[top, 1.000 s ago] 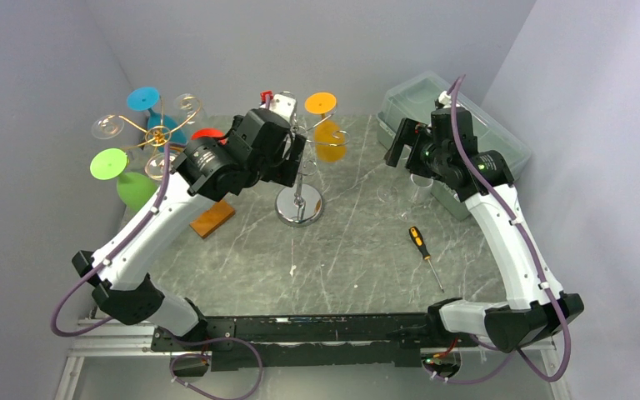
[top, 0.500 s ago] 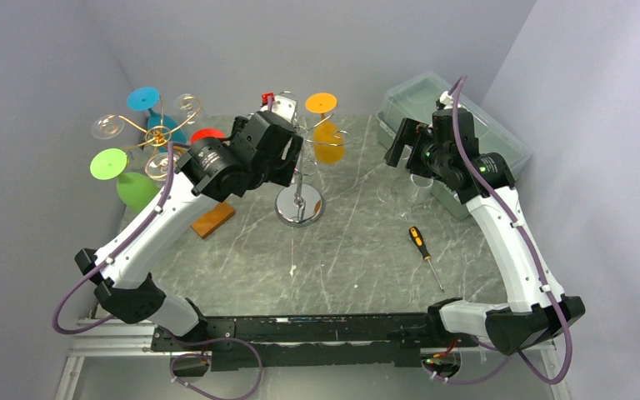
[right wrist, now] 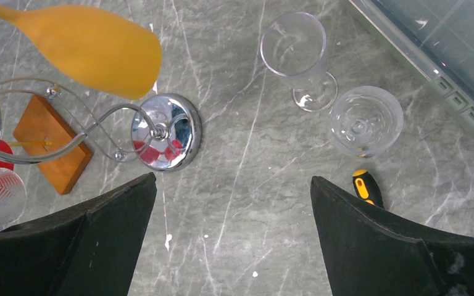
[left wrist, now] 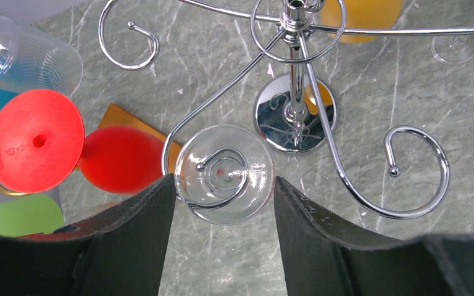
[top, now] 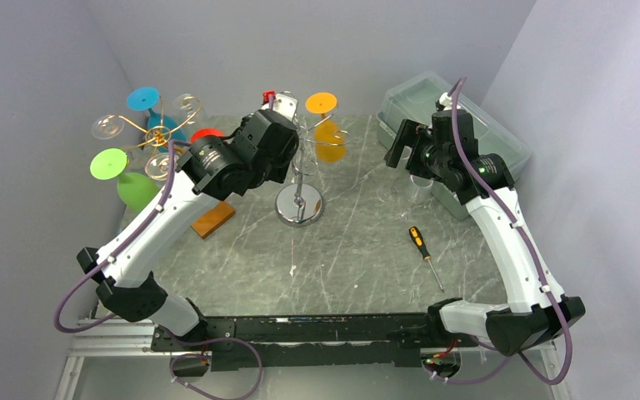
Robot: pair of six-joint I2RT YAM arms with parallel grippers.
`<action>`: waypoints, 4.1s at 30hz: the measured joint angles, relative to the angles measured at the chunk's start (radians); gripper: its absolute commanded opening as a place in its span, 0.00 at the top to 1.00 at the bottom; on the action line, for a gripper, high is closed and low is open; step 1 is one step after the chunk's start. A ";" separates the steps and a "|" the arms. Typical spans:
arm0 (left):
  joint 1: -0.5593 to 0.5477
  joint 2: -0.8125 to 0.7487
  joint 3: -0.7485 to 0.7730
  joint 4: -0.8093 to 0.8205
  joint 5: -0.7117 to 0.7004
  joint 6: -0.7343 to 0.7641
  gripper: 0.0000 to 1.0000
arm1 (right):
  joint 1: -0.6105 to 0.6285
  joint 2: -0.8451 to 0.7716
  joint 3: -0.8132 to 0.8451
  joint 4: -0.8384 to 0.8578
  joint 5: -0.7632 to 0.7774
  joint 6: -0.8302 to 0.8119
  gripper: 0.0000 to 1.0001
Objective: Take the wine glass off the wine glass rack
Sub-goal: Pick up the wine glass from the wine rack.
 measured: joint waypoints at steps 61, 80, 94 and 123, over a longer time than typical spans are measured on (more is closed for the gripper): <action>-0.004 0.039 0.027 0.003 -0.031 0.021 0.55 | 0.000 -0.013 -0.042 0.023 0.000 0.000 0.02; -0.004 0.025 0.055 -0.032 -0.027 0.016 0.64 | 0.000 -0.013 -0.042 0.029 -0.001 0.000 0.02; -0.004 0.018 0.053 -0.010 -0.120 0.011 0.68 | 0.000 -0.013 -0.042 0.029 -0.001 0.000 0.02; 0.026 0.039 0.014 0.146 -0.103 0.077 0.70 | 0.000 -0.057 -0.093 0.046 -0.009 0.001 0.02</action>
